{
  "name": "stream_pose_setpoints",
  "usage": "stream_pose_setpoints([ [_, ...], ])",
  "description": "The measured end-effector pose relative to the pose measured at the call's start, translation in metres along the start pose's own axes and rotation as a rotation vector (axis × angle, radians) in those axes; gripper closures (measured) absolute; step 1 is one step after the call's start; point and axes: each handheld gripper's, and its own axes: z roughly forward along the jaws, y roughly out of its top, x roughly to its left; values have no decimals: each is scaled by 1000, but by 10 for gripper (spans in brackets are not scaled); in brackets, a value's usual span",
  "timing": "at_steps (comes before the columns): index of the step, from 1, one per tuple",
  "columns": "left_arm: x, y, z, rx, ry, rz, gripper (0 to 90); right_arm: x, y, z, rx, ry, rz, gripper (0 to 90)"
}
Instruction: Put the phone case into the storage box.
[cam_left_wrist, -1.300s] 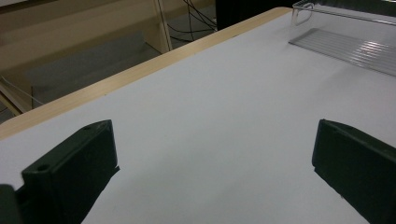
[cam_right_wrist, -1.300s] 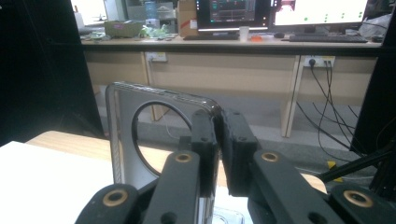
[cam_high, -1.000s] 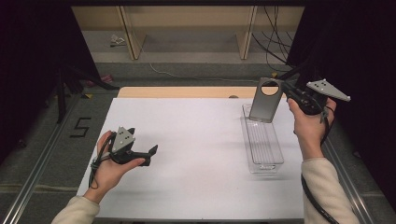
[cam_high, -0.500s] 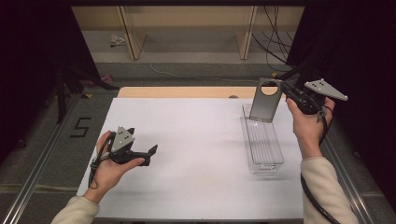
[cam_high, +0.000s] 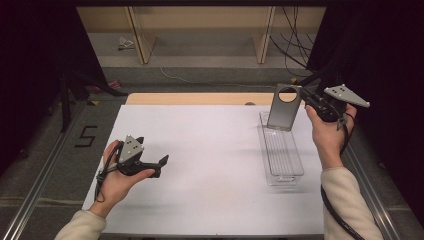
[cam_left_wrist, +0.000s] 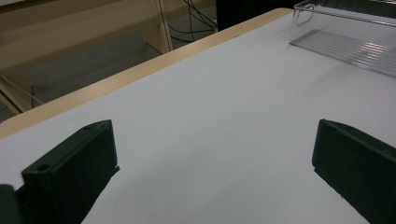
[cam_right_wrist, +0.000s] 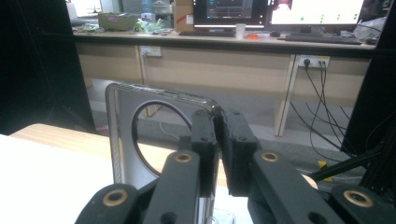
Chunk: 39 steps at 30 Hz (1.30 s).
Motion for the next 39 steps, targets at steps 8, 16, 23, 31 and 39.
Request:
stream_pose_setpoints([
  [8, 0, 0, 0, 1, -1, 1, 0, -1, 0, 2, -4, -4, -2, 847],
  [16, 0, 0, 0, 1, -2, 0, 0, -1, 0, 4, -6, -8, -7, 847],
  [23, 0, 0, 0, 0, 0, 2, 0, -2, 1, 5, -7, -13, -5, 847],
  [31, 0, 0, 1, 1, 1, 1, 0, -3, 1, 6, -7, -15, -5, 847],
  [39, 0, -1, 1, 3, 0, 2, 0, -4, 1, 6, -8, -20, -5, 847],
])
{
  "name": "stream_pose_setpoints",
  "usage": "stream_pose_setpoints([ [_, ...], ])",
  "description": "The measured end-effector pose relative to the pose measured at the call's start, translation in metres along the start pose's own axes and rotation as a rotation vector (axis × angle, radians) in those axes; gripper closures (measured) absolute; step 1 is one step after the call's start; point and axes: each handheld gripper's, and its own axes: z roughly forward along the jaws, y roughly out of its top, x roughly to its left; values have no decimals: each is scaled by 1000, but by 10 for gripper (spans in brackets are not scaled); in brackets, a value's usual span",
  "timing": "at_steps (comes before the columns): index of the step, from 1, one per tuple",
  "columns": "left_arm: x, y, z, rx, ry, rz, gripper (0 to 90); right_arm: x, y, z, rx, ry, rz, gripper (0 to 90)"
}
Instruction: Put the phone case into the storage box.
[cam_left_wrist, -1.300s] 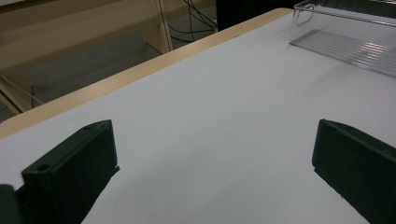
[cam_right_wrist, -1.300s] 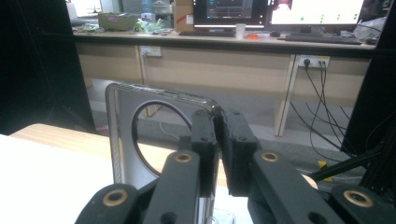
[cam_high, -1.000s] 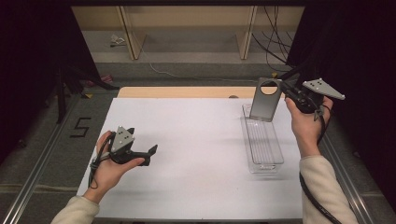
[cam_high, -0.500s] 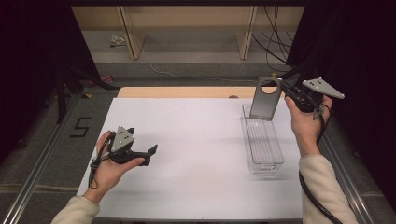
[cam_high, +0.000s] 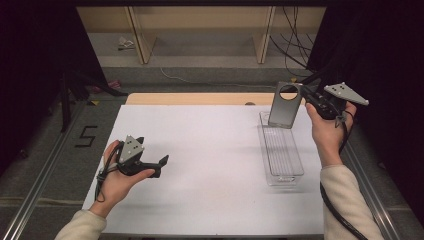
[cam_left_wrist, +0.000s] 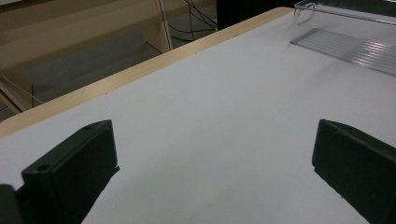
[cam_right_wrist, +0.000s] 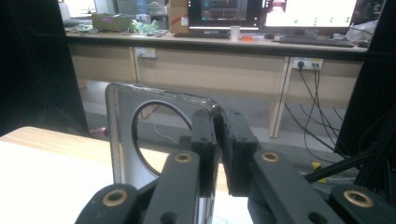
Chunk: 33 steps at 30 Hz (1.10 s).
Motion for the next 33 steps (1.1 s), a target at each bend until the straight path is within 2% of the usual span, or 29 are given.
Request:
stream_pose_setpoints([
  [33, 1, 0, 0, -2, 2, -1, 0, 3, 0, 13, 0, -9, -18, 847],
])
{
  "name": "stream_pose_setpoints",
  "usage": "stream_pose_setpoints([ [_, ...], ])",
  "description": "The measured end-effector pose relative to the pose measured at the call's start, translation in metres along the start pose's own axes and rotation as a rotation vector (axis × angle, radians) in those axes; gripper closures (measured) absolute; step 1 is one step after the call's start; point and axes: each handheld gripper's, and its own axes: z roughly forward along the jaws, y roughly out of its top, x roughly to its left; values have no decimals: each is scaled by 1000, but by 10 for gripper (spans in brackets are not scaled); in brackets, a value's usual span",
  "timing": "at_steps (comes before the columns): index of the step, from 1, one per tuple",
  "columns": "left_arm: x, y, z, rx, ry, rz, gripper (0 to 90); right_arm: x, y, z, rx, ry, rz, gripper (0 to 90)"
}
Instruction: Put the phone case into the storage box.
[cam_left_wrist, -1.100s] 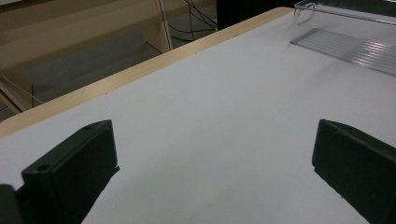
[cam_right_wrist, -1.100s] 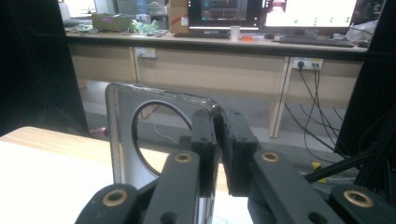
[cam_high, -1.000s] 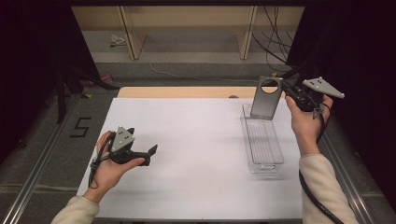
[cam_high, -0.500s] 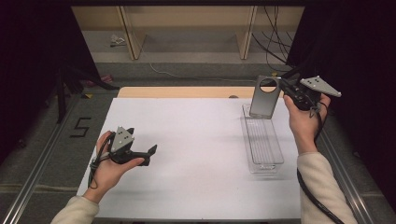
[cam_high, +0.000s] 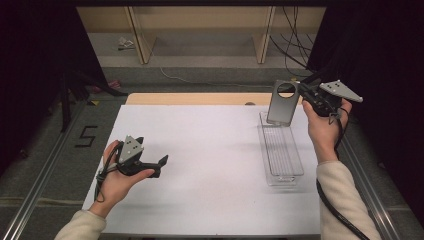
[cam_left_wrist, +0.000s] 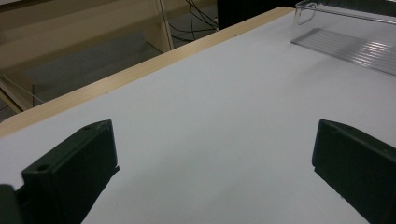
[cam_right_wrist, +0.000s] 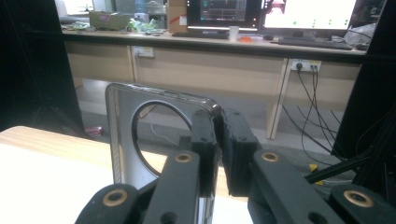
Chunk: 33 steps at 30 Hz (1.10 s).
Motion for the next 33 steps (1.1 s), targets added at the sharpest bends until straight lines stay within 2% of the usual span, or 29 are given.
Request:
stream_pose_setpoints([
  [33, 0, 0, 0, -1, -1, -1, 0, 2, -1, 13, 0, -8, -18, 847],
])
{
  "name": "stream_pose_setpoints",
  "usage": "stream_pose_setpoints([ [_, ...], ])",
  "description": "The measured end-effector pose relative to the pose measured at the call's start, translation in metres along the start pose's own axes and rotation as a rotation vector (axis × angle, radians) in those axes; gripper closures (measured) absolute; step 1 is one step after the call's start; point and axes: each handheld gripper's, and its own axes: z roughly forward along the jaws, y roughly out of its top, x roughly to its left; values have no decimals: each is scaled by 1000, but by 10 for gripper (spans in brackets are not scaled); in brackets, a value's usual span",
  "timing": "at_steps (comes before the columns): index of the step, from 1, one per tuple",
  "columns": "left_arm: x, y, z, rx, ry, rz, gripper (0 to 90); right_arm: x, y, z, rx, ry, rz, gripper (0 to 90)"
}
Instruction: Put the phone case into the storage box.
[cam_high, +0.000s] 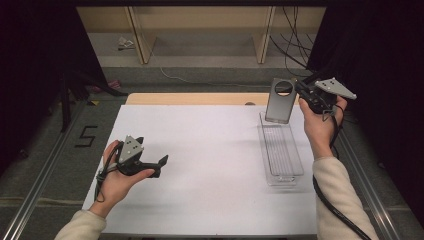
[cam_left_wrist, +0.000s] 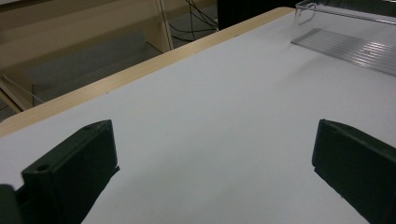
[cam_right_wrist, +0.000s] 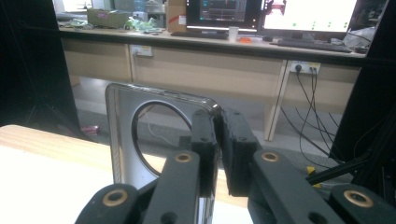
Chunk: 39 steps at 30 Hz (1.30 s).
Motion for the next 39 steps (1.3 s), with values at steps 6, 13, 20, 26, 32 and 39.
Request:
stream_pose_setpoints([
  [6, 0, 0, 0, 0, 0, -2, 0, -1, -1, 1, 0, -3, 3, 847],
  [13, -1, 1, 0, 0, -1, 0, 0, -3, -1, 2, -1, -7, 7, 847],
  [20, -1, 1, 0, -1, 0, -2, 0, -4, -1, 8, -1, -9, 15, 847],
  [26, -1, 0, 0, -1, -2, 0, 0, -2, -3, 12, 4, -9, 6, 847],
  [32, -1, 1, 0, -2, 0, -1, 0, -3, -4, 14, 2, -14, 7, 847],
  [39, 0, 0, 0, -2, -1, -1, 0, -3, -7, 19, 4, -13, 7, 847],
])
